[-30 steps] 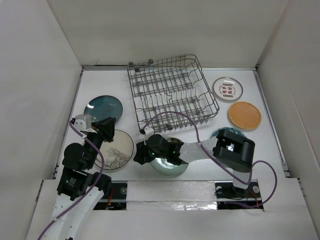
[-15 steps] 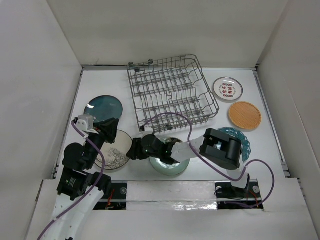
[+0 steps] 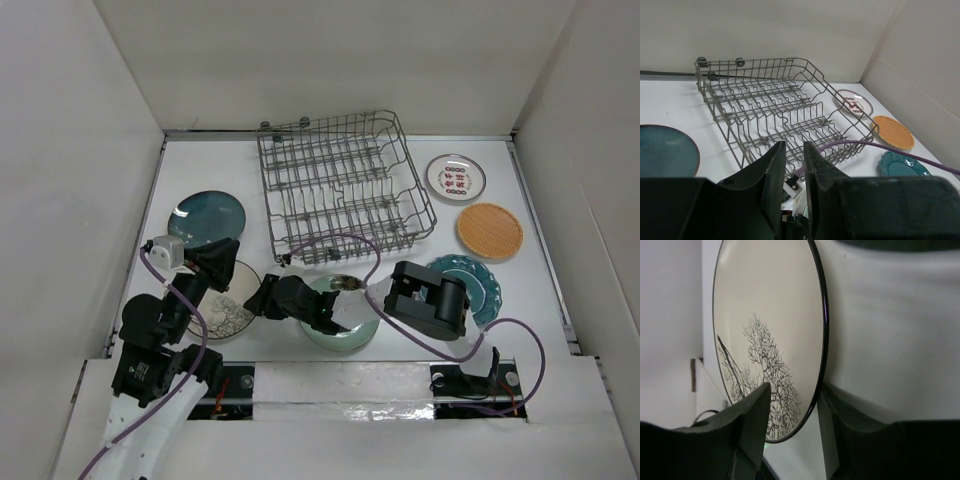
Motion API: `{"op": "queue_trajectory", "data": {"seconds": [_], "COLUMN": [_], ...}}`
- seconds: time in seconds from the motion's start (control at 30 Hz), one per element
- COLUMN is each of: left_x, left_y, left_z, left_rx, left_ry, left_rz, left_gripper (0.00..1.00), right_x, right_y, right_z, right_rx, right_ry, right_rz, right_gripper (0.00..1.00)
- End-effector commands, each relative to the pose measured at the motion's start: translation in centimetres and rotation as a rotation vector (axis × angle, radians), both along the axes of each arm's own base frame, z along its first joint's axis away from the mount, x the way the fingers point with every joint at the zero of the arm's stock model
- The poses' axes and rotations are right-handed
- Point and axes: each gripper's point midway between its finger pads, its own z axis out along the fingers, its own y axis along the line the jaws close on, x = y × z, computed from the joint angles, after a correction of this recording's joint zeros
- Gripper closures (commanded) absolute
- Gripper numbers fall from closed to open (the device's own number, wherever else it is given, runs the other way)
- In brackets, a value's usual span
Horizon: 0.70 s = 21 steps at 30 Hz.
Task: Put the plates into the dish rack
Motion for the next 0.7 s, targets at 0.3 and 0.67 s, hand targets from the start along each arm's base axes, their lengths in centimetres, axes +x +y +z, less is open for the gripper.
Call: {"op": "queue_trajectory", "data": {"seconds": [0.3,0.67], "left_x": [-1.2,-1.0], "left_y": [-0.4,-0.5], "left_z": [2.3,2.2], "left_rx": [-0.017,-0.015], "left_ry": [-0.099,-0.093], "left_rz": [-0.047,-0.047], "left_gripper": [0.82,0.82], "right_x": [-2.0,-3.2], "right_y": [-0.2,-2.9], "right_z": [-5.6,0.2], "right_rx": [-0.038,0.094], "right_ry": [0.148,0.029], "right_rz": [-0.042,-0.013], "right_gripper": [0.87,1.0]}}
